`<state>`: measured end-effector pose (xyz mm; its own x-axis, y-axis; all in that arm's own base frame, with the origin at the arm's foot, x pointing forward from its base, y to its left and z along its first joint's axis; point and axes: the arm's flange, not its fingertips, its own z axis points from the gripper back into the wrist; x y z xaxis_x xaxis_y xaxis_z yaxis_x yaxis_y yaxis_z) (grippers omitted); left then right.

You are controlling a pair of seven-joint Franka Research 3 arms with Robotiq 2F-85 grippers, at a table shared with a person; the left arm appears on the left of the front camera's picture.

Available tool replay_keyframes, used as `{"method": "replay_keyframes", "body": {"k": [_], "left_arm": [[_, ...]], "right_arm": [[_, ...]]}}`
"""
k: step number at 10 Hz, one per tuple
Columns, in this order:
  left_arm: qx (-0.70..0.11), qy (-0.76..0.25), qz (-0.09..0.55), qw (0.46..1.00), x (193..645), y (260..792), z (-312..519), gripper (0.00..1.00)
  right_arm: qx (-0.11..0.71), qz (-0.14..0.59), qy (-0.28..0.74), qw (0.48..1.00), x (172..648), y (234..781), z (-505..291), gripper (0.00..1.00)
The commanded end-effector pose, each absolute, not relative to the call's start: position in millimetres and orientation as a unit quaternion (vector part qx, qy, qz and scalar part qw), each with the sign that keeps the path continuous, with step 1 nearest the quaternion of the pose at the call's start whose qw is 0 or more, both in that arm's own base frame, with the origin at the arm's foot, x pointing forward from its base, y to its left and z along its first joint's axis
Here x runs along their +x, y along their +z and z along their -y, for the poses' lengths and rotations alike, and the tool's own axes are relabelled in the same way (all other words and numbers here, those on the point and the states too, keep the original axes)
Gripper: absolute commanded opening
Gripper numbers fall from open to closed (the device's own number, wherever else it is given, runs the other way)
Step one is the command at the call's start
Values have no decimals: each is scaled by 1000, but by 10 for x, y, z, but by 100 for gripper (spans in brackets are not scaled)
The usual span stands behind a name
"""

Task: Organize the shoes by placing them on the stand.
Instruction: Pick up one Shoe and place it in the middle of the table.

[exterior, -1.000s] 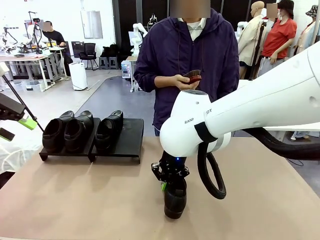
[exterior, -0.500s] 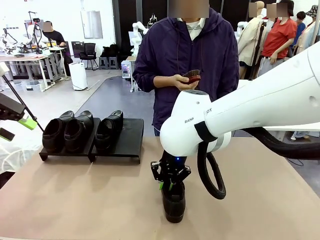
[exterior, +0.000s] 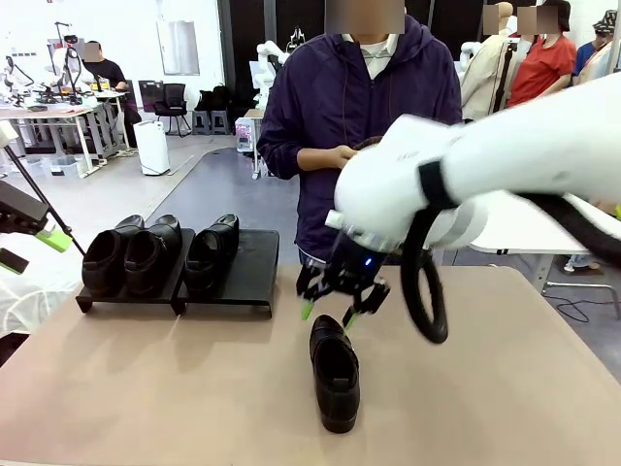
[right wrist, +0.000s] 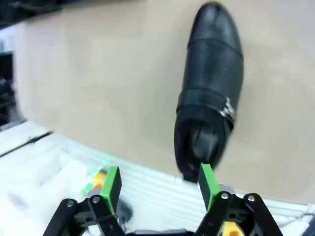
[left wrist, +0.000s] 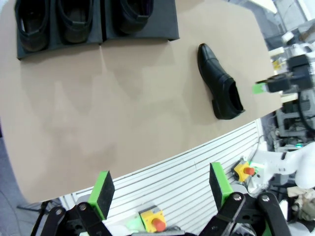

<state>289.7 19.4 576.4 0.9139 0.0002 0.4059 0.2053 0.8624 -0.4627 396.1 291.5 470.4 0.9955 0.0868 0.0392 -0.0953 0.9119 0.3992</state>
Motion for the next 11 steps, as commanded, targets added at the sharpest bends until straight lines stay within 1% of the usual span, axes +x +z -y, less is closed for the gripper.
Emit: {"method": "replay_keyframes", "body": {"k": [1,3,4,6,7,9,10,11], "left_arm": [[-254,-61,199,944,2887,5771,-231,100],[-254,-61,199,944,2887,5771,-231,100],[-254,-61,199,944,2887,5771,-231,100],[-254,-61,199,944,2887,5771,-231,100],[-254,-61,199,944,2887,5771,-231,100],[-254,-61,199,944,2887,5771,-231,100],[-254,-61,199,944,2887,5771,-231,100],[-254,-61,199,944,2887,5771,-231,100]], "right_arm": [[243,-35,87,965,3859,5102,-2201,100],[272,-49,89,957,3775,5475,-1301,100],[292,-37,65,953,3700,5621,-783,100],[302,47,11,952,3439,5710,-54,100],[302,71,-15,950,3314,5721,225,100],[318,93,-45,942,3208,5636,595,100],[314,88,-42,945,3240,5564,629,100],[317,75,-49,944,3212,5788,633,100]]}}
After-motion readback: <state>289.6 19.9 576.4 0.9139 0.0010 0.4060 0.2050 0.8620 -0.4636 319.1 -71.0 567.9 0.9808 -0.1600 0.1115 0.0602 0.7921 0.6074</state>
